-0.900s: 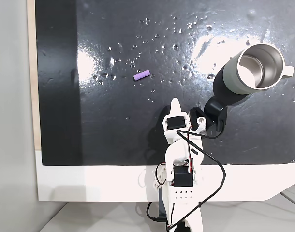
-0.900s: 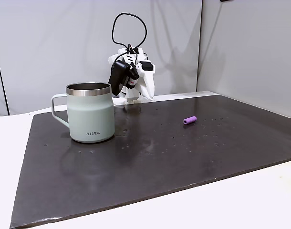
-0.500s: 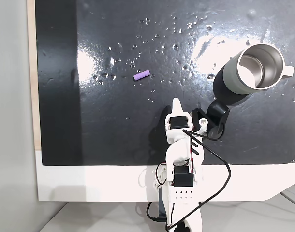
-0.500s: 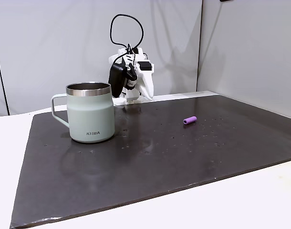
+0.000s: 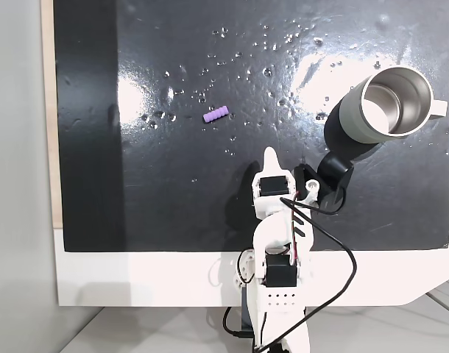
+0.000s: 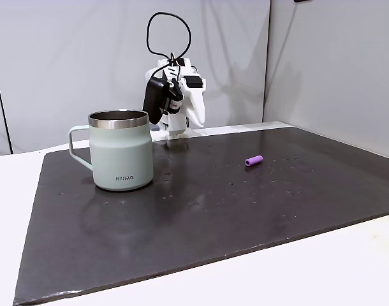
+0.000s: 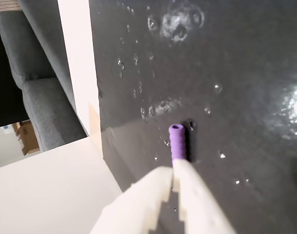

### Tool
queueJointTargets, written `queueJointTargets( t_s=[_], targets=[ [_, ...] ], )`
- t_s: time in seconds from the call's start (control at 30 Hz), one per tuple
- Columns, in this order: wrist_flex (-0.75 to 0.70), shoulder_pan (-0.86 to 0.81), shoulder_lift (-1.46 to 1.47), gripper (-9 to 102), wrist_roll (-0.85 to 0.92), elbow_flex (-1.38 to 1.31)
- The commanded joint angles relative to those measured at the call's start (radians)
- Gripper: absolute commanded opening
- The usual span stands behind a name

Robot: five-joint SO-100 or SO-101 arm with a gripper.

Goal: Grasp a pengrip and put it in the cup.

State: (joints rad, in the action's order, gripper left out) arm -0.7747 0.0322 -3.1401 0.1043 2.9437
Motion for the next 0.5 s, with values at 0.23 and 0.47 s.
queueJointTargets(
  t_s=[0.23, 0.47],
  targets=[
    [0.13, -0.017, 0.646, 0, 0.009, -0.477],
    [0.114, -0.043, 1.065, 0, -0.095, -0.775]
  ],
)
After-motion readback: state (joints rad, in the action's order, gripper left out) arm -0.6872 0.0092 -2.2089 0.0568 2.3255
